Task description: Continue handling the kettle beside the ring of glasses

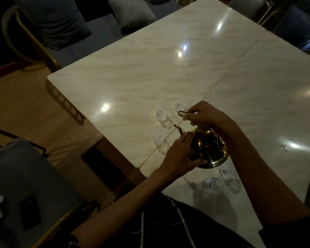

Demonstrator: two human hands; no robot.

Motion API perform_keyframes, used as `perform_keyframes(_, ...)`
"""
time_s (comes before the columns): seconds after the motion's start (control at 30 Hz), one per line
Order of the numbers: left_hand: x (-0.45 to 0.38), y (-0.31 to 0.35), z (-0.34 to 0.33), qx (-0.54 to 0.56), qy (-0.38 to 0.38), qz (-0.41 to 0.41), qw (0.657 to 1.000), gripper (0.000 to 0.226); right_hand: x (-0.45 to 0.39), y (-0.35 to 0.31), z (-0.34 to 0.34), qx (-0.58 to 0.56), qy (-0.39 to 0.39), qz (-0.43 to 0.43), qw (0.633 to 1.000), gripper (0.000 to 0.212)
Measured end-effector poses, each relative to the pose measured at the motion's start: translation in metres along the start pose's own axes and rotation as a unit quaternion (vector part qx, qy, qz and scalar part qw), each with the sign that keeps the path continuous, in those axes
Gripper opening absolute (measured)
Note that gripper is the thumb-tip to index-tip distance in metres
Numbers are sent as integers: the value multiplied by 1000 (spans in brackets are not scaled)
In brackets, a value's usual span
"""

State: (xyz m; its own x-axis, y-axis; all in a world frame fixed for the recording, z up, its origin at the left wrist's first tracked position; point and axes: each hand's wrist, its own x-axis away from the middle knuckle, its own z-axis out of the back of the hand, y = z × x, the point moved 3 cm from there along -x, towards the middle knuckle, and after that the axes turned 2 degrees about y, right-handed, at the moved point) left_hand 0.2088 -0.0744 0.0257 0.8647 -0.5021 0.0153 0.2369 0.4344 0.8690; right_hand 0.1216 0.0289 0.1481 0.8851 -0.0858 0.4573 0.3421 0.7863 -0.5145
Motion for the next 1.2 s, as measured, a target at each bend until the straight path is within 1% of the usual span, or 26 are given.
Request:
perform_keyframes(0.3, 2, -2, 0, -4, -10, 15, 1000, 102, -2, 4, -7, 4, 5, 7, 1000, 24)
perform_keyframes(0.73, 4, -16, -1, -31, -22, 34, 999, 102, -6, 20, -29, -35, 24, 1, 999, 23)
perform_keyframes(0.93, 5, -25, 1, -48, -16, 36, 998, 104, -4, 26, -37, -69, 36, 8, 997, 24)
perform_keyframes(1.07, 4, -27, 6, -61, -8, 22, 998, 102, 0, 29, -38, -97, 49, 19, 994, 24)
perform_keyframes(1.2, 1, -27, 13, -57, -19, 2, 998, 102, 4, 38, -34, -146, 72, 21, 987, 22)
